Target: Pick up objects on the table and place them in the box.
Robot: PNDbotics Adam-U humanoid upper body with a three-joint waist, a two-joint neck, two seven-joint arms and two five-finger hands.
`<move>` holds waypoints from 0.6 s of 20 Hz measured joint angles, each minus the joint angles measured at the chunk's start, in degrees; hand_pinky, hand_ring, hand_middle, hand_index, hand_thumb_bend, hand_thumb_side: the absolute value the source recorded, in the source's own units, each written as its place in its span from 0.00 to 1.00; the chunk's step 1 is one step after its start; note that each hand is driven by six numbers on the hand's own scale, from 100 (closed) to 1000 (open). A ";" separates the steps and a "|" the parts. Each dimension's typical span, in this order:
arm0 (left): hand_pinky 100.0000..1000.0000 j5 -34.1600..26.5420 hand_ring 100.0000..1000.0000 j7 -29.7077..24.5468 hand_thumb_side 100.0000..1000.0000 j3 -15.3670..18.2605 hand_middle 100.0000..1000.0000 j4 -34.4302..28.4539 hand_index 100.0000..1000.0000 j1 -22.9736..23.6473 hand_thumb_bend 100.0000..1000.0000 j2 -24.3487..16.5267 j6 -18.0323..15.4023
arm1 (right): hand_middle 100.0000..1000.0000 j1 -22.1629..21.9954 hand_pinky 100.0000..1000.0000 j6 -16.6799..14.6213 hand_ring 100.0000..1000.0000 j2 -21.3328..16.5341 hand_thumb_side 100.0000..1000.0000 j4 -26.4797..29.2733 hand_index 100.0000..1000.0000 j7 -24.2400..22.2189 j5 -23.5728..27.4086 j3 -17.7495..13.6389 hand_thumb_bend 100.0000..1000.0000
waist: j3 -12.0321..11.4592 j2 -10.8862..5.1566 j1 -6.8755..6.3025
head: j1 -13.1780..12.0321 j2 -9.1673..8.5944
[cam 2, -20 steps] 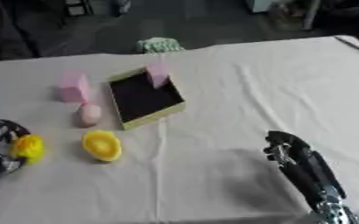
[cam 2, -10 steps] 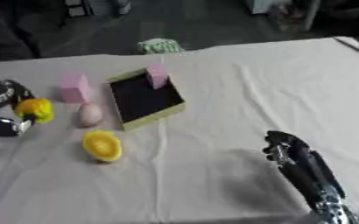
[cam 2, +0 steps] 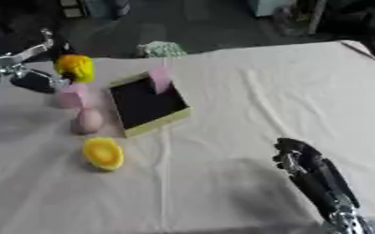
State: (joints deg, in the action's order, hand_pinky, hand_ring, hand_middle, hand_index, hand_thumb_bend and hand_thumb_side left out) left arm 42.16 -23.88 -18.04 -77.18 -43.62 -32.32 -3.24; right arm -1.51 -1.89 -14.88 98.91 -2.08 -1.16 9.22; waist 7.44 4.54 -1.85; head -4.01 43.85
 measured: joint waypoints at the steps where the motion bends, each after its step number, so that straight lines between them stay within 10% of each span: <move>1: 0.64 0.78 0.49 0.55 0.05 -0.32 0.46 1.83 0.64 -0.96 0.10 1.38 -0.53 | 0.69 0.02 0.64 0.04 0.65 0.01 0.59 0.00 0.78 -0.07 0.09 0.05 0.00 | 0.29 0.10 0.09 | -0.08 0.00; 12: 0.69 10.55 0.58 8.44 0.13 -2.30 0.57 16.15 0.73 -4.81 0.26 12.00 -6.55 | 0.69 1.05 0.64 0.34 0.65 0.07 0.61 0.00 0.78 -1.01 0.76 1.09 0.00 | 2.75 1.29 0.75 | -1.28 0.00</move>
State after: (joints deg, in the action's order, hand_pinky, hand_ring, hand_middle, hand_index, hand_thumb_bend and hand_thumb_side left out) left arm 52.70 -15.45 -20.34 -61.03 -48.43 -20.32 -9.79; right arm -0.45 -1.55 -14.81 98.91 -3.09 -0.39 10.32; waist 10.19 5.83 -1.10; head -5.29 43.85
